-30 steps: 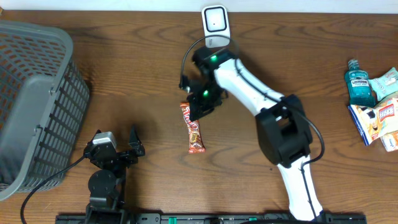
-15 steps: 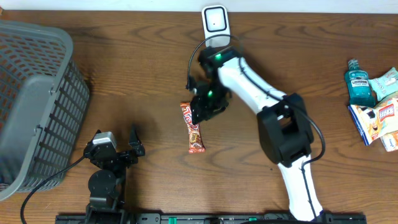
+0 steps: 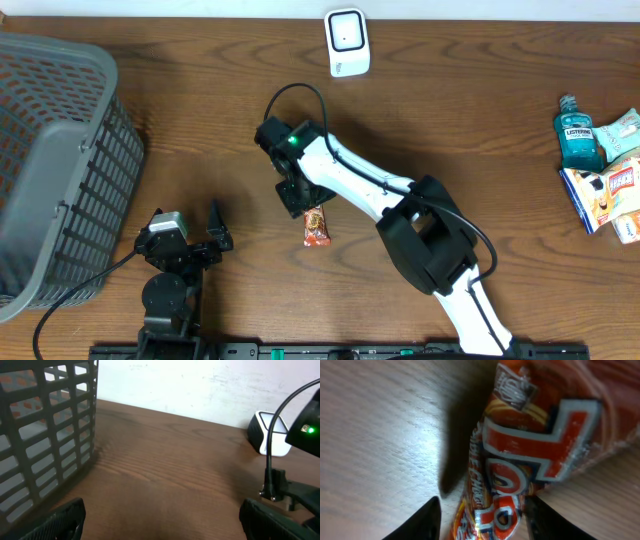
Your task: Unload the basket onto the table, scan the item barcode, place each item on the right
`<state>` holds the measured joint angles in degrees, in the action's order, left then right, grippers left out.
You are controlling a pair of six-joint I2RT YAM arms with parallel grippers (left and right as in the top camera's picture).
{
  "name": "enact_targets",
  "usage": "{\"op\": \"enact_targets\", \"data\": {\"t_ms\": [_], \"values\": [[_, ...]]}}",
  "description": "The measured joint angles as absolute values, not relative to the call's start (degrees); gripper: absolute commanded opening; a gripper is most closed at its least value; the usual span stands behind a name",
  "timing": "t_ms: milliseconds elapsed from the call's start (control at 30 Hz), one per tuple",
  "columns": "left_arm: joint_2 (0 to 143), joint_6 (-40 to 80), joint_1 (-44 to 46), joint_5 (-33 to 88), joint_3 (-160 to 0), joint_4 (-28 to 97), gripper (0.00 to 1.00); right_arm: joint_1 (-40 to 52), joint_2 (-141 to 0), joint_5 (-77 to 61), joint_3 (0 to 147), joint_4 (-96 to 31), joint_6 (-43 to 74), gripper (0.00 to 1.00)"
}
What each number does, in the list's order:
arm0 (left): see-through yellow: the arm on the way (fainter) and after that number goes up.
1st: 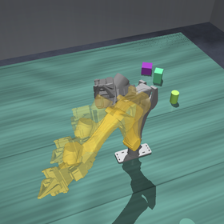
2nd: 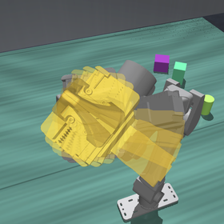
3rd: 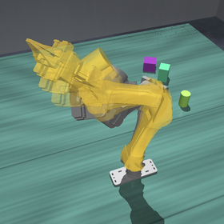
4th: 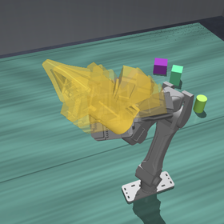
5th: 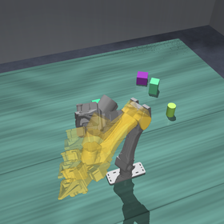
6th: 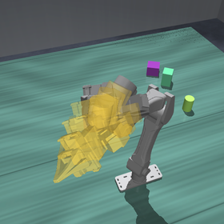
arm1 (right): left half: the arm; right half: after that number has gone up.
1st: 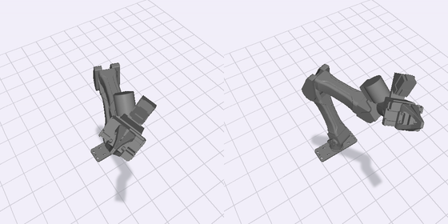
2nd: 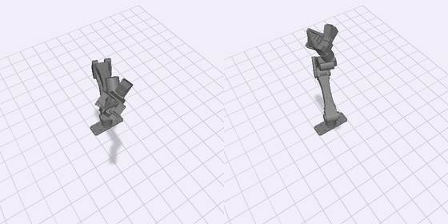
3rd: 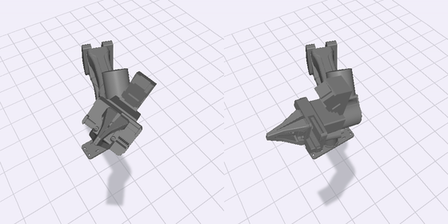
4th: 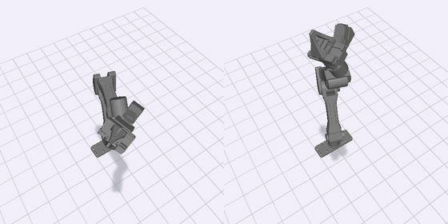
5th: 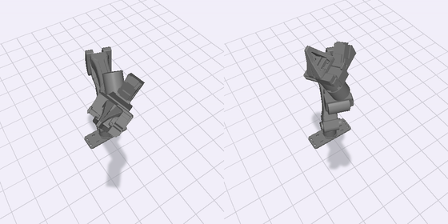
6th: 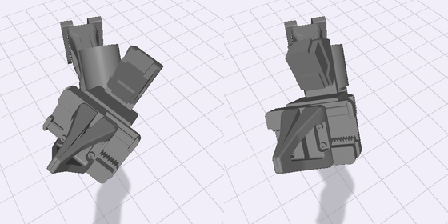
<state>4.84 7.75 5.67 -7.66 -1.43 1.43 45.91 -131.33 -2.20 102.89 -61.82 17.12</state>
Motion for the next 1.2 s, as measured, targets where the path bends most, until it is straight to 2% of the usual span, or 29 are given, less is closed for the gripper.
{"op": "enact_targets", "data": {"t_ms": [67,167,200,467,667,967,1200], "values": [[4.8,7.7,5.7,-7.7,-1.4,1.4,0.98,46.0,-130.3,-0.9,100.9,-60.0,18.1,0.28],[4.8,7.7,5.7,-7.7,-1.4,1.4,0.98,46.0,-129.3,0.9,98.9,-58.5,19.7,0.04],[4.8,7.7,5.7,-7.7,-1.4,1.4,0.98,45.8,-129.0,1.3,98.3,-58.3,20.3,0.01],[4.8,7.7,5.7,-7.7,-1.4,1.4,0.98,44.9,-128.4,0.0,97.4,-57.6,21.9,0.01],[4.8,7.7,5.7,-7.7,-1.4,1.4,0.98,42.3,-128.3,-6.4,97.4,-57.7,20.0,0.01],[4.8,7.7,5.7,-7.7,-1.4,1.4,0.98,35.0,-128.3,-24.9,97.4,-59.2,10.3,0.01],[4.8,7.7,5.7,-7.7,-1.4,1.4,0.98,28.0,-126.3,-47.4,97.4,-60.6,-2.9,0.01]]}}
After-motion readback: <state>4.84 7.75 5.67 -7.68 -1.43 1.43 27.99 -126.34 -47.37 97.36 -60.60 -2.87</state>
